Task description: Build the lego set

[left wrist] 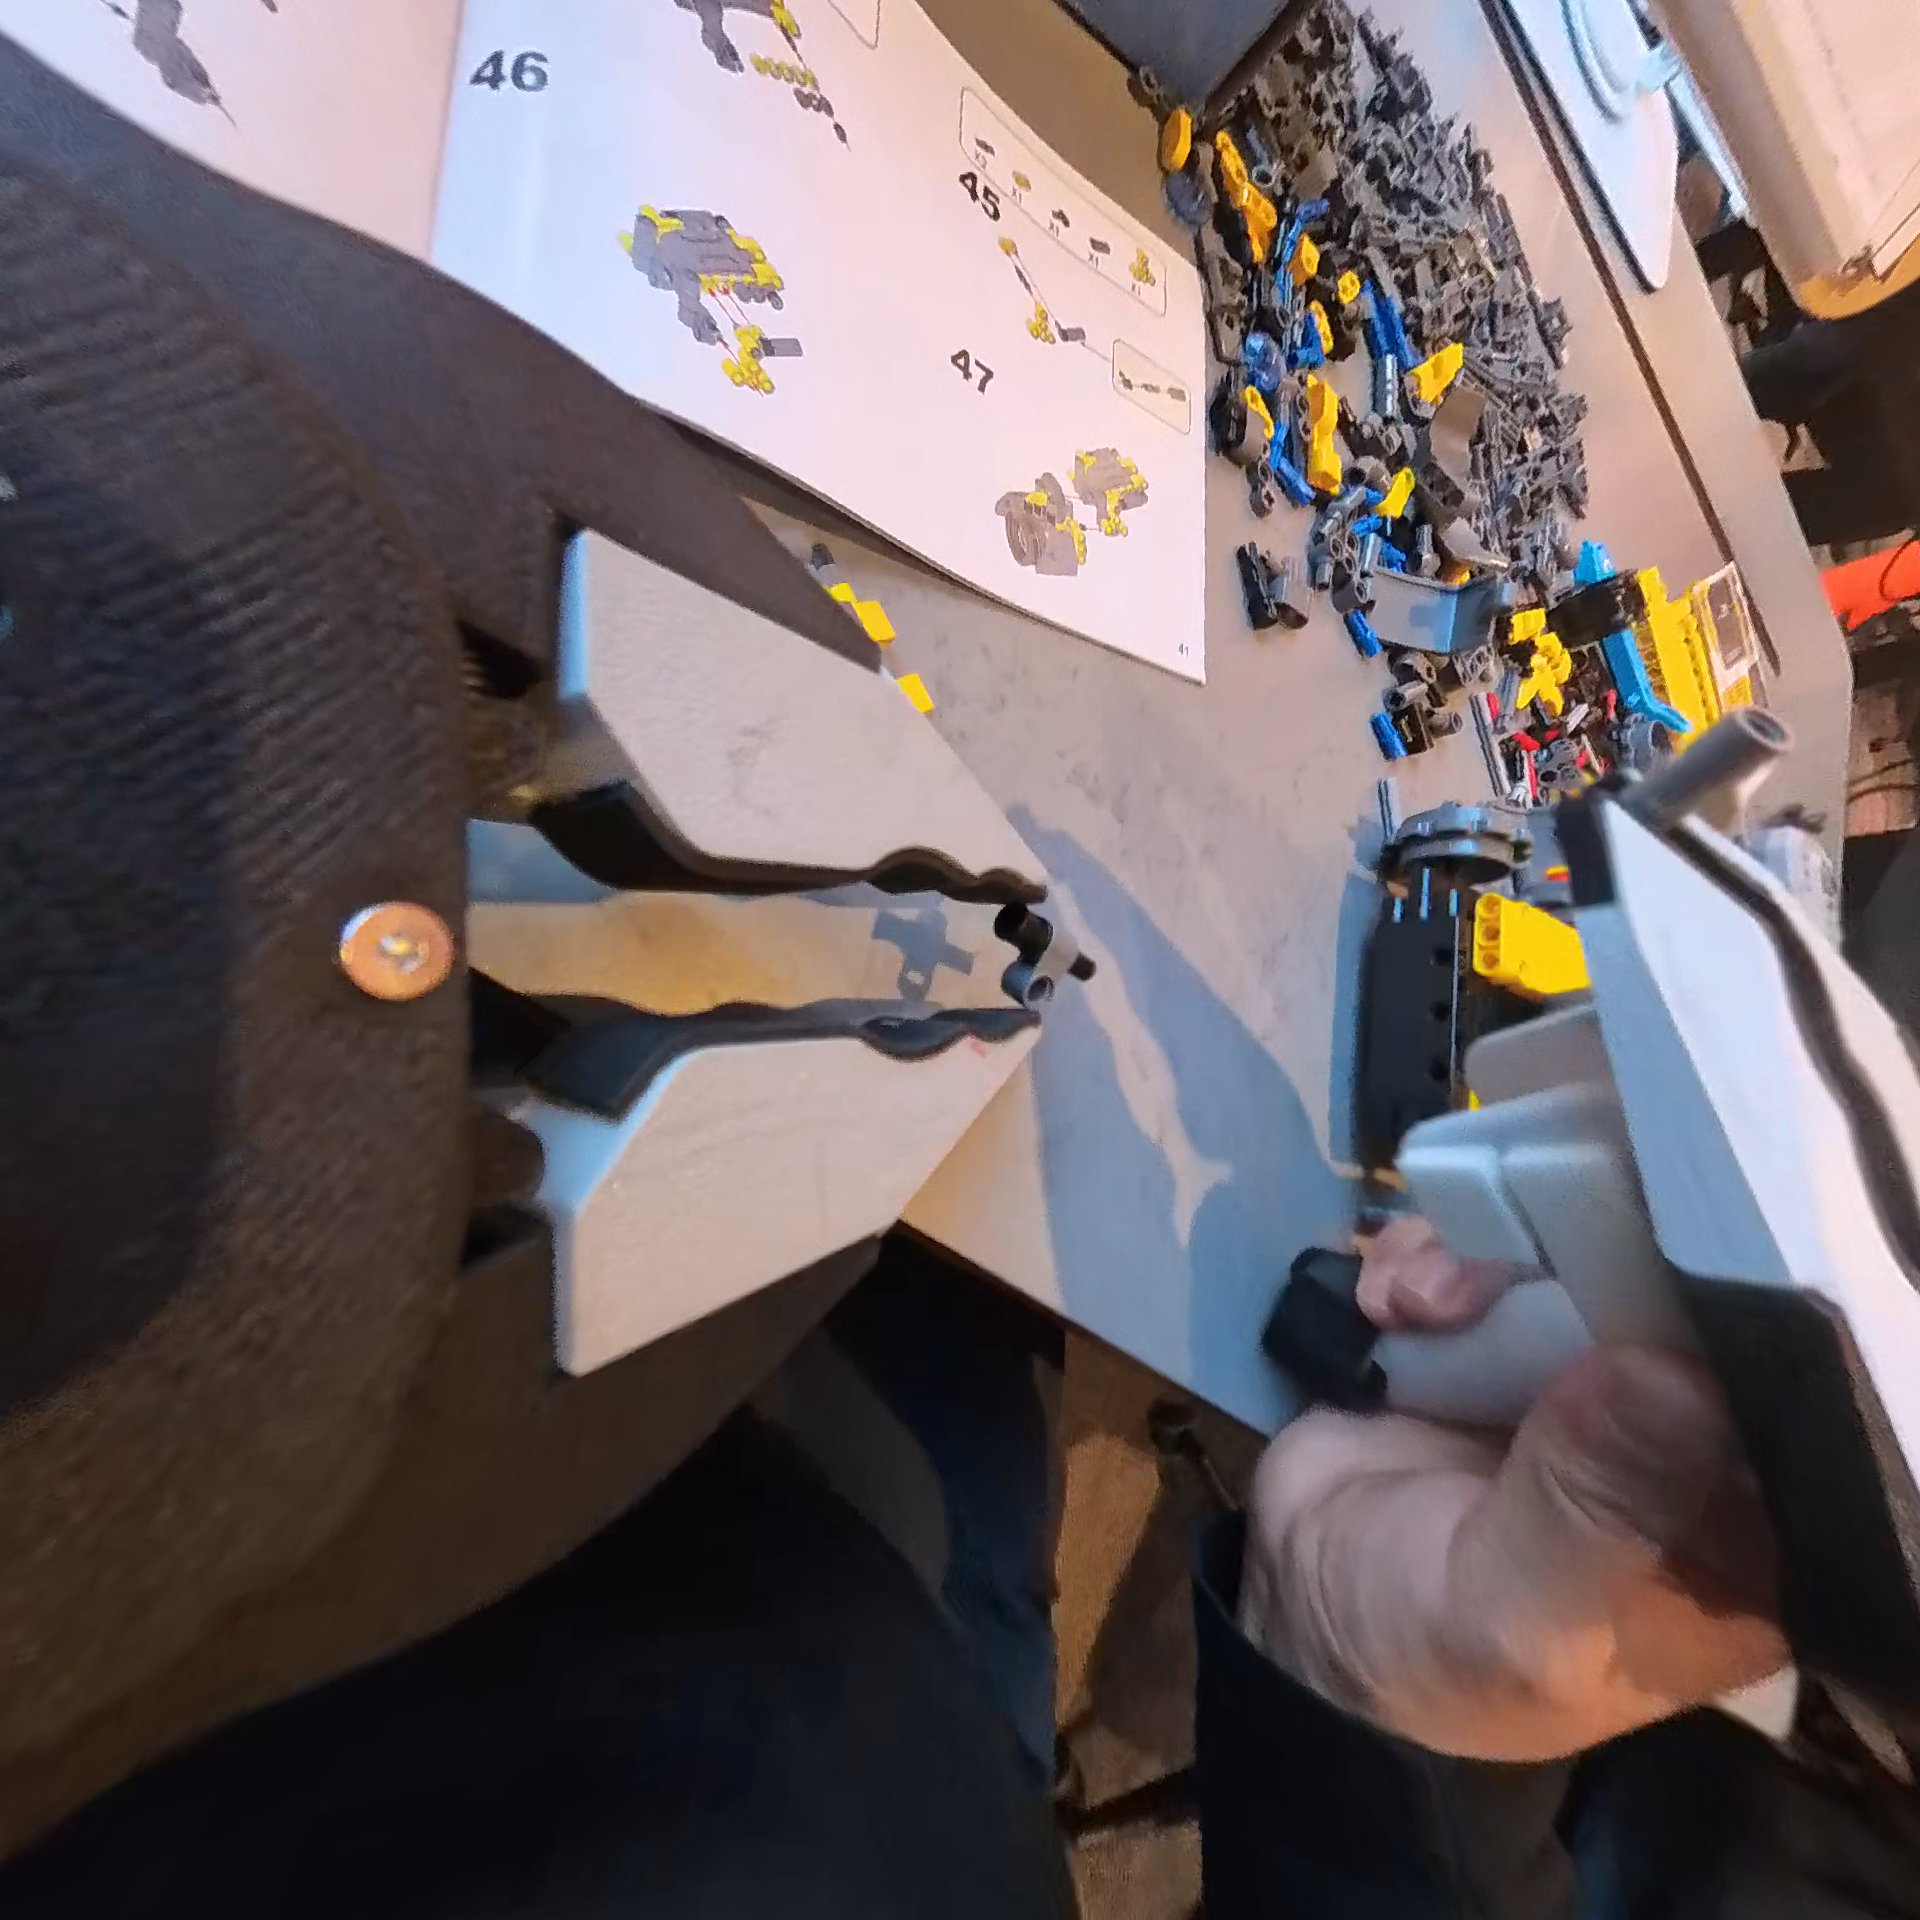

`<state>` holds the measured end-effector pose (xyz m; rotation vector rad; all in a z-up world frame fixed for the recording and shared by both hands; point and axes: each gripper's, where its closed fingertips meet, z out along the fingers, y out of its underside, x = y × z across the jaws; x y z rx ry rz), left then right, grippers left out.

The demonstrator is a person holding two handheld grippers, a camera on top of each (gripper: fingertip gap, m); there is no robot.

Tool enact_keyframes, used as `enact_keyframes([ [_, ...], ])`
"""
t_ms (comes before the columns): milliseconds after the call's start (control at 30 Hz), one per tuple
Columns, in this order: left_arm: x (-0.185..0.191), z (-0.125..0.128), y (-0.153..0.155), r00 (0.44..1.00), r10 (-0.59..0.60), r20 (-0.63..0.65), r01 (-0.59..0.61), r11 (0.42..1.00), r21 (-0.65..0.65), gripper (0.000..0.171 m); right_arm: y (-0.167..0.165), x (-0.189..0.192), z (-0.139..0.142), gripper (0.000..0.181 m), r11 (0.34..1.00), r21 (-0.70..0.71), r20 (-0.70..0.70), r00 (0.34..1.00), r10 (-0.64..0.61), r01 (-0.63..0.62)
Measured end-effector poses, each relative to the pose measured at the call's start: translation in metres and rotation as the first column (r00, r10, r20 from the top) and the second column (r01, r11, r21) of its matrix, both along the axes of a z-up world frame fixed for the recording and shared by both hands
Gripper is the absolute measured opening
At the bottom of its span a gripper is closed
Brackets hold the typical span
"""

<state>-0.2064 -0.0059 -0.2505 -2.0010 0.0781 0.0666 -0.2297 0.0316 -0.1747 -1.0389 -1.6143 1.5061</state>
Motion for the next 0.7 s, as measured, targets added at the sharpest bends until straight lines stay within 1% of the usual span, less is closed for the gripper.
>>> enact_keyframes([
  [167,0.007,0.007,-0.003,0.997,-0.06,0.04,0.058,0.997,0.049,0.019,-0.004,-0.015,-0.008,0.006,1.0,-0.008,0.065,0.998,-0.012,0.012],
  [300,0.012,0.009,-0.007,0.994,-0.11,0.021,0.109,0.992,0.071,0.019,-0.005,-0.02,-0.011,0.006,0.999,0.032,0.077,0.996,-0.042,0.04],
  [400,0.018,0.009,-0.009,0.989,-0.148,-0.006,0.148,0.986,0.077,0.019,-0.01,-0.024,-0.013,0.006,0.999,0.029,0.087,0.996,-0.034,0.032],
  [567,0.016,0.009,-0.008,0.99,-0.139,0.022,0.137,0.988,0.073,0.019,-0.017,-0.025,-0.013,0.006,0.999,0.037,0.091,0.996,-0.011,0.008],
  [700,0.013,0.011,-0.008,0.992,-0.12,0.035,0.117,0.989,0.088,0.019,-0.018,-0.022,-0.009,0.006,1.0,0.012,0.071,0.997,0.01,-0.011],
])
